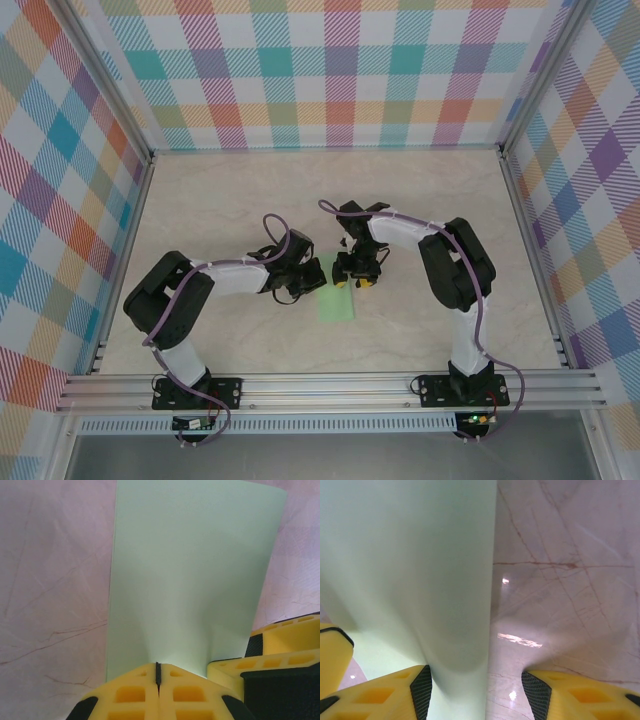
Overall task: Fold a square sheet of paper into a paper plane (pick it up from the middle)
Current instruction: Hold the square sheet of paper at the center of the table.
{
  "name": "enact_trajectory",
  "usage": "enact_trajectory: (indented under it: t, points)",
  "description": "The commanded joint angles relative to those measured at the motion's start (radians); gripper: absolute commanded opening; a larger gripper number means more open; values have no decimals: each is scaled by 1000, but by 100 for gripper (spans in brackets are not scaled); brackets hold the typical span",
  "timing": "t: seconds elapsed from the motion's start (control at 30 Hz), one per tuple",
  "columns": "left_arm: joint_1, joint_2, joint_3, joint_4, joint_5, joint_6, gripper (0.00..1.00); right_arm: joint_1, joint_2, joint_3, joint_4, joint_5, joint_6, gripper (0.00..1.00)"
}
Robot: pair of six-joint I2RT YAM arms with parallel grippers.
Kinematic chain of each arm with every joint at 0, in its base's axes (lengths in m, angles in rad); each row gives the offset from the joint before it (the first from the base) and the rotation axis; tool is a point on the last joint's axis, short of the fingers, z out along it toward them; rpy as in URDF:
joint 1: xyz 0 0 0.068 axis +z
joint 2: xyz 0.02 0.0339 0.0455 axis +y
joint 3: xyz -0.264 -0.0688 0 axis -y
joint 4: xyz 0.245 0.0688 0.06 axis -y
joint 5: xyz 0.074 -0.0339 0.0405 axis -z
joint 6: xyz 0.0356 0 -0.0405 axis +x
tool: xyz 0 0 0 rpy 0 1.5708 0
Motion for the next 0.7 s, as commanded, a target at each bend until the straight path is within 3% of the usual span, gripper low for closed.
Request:
enact_trajectory:
  t: [0.0, 0.47, 0.67]
  points:
    - [-9, 18, -7, 8, 7, 2, 0, -5, 123, -73, -3, 125, -4, 57]
    - [-9, 29, -47, -9, -34, -10, 0, -6, 94, -57, -4, 118, 4, 58]
    - [-10, 40, -69, 4, -41, -11, 0, -25, -48, -46, 31, 72, 27, 61]
